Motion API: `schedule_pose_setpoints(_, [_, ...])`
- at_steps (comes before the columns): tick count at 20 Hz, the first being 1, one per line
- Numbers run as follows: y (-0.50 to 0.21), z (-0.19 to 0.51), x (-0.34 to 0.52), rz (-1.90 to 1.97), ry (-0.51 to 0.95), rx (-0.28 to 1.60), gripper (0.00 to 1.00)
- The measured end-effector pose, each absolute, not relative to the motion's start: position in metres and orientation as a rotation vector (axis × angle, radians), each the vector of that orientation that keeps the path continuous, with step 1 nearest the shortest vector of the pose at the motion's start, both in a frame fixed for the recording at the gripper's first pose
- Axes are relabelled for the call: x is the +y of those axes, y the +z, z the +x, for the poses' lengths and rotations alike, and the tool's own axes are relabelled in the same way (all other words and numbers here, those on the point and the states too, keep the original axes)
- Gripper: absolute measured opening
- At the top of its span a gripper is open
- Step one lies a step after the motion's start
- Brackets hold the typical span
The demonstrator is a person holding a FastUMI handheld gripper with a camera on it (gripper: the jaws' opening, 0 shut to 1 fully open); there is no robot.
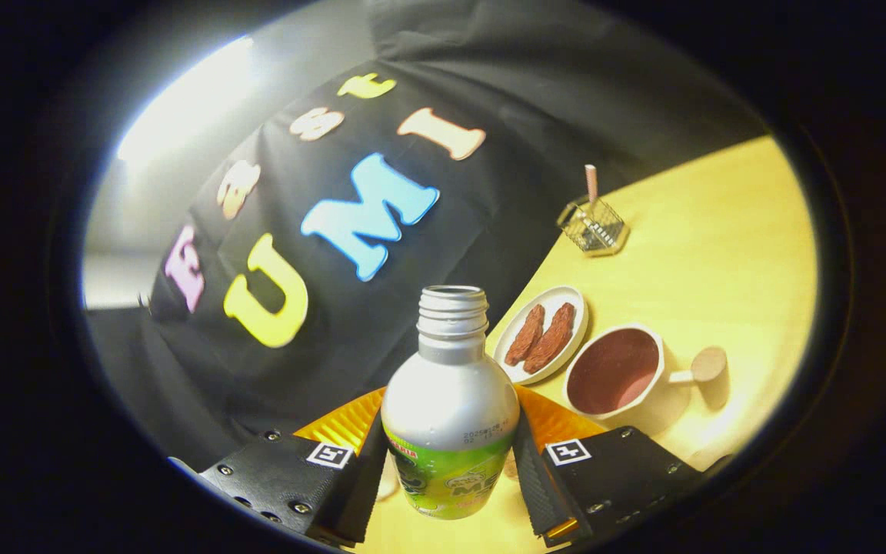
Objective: Take the bottle from table, then pour the juice into the cup, finally place the bottle on the coaster
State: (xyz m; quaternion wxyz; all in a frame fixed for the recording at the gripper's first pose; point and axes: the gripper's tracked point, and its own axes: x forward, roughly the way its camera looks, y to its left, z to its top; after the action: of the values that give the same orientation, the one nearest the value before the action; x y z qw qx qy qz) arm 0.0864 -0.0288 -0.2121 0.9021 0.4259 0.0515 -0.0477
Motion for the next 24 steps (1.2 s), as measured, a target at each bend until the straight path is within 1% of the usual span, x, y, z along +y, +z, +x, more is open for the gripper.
schedule_pose_setpoints(3, [-0.196,0.090,-0.021,0.641,-0.111,0.108,0.76])
schedule_pose_setpoints(6, [-0.182,0.094,-0.026,0.374,-0.156,0.118,0.76])
schedule_pose_setpoints(9, [-0.170,0.097,-0.024,0.212,-0.168,0.102,0.76])
schedule_pose_setpoints(14, [-0.170,0.107,-0.017,0.178,-0.137,0.048,0.76])
schedule_pose_setpoints(24, [-0.210,0.147,-0.004,0.061,-0.085,0.107,0.76])
